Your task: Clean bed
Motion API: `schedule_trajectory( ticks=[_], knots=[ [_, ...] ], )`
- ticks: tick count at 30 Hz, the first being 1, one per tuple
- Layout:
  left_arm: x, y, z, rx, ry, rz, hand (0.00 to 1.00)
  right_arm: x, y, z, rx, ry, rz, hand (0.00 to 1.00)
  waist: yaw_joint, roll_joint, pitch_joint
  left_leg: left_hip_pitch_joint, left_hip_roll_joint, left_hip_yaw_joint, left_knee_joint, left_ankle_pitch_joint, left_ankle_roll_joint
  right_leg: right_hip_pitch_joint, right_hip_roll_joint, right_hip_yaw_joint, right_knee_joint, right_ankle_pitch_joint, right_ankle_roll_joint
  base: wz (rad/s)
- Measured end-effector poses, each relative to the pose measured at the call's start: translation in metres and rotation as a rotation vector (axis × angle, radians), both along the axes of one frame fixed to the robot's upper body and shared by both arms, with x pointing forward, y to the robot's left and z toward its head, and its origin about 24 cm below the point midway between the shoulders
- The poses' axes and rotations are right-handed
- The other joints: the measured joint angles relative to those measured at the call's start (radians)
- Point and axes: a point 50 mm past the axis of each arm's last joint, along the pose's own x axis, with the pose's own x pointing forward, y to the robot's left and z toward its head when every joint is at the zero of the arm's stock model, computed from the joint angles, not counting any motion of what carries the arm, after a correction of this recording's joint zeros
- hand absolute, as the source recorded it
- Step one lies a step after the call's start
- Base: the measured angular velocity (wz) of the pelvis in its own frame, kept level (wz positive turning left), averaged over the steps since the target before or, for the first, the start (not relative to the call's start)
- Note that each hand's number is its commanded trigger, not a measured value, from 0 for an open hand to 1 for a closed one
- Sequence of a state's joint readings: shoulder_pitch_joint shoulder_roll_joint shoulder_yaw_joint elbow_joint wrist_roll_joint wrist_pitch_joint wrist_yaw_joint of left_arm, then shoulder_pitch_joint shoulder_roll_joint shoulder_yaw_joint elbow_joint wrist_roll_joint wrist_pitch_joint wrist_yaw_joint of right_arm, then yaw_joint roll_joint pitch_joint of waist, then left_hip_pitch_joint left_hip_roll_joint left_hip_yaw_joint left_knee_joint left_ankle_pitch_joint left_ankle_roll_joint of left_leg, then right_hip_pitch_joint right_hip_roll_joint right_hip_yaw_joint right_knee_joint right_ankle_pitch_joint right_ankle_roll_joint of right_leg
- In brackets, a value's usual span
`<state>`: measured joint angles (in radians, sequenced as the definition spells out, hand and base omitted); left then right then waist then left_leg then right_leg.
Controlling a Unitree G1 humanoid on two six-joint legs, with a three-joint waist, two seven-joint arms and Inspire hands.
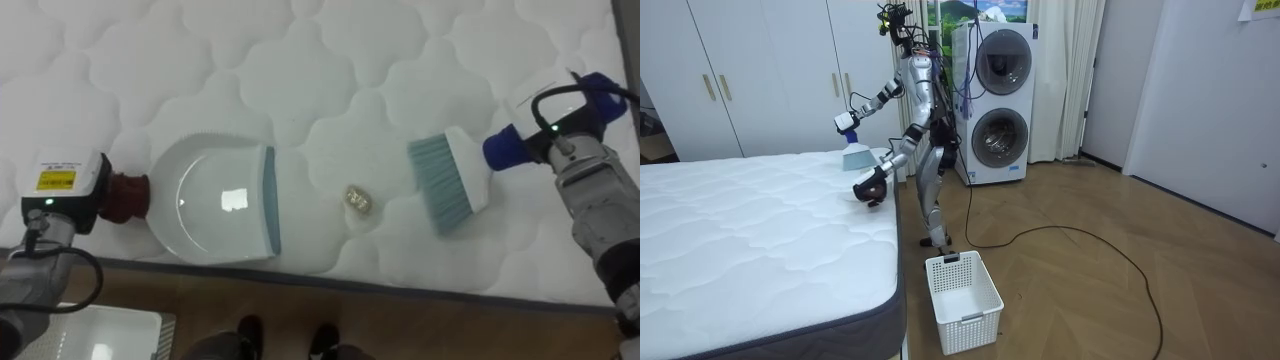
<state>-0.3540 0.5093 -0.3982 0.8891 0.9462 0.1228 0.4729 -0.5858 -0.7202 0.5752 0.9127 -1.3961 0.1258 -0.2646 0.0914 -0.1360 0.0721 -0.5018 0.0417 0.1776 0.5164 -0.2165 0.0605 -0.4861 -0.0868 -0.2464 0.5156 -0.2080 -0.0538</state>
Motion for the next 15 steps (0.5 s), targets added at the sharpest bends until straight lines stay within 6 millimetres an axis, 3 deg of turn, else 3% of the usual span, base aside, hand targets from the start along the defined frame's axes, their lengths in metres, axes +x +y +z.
schedule_trajectory(
  ticks=[15],
  knots=[
    [-0.004,-0.005,-0.006,-0.012,0.029,-0.021,1.00,-0.030,-0.008,-0.038,0.042,0.096,-0.056,1.00,0.011,0.004,-0.0021,0.020,-0.001,-0.019,0.000,0.000,0.000,0.035,0.002,-0.019,-0.018,0.004,-0.001,0.03]
  ],
)
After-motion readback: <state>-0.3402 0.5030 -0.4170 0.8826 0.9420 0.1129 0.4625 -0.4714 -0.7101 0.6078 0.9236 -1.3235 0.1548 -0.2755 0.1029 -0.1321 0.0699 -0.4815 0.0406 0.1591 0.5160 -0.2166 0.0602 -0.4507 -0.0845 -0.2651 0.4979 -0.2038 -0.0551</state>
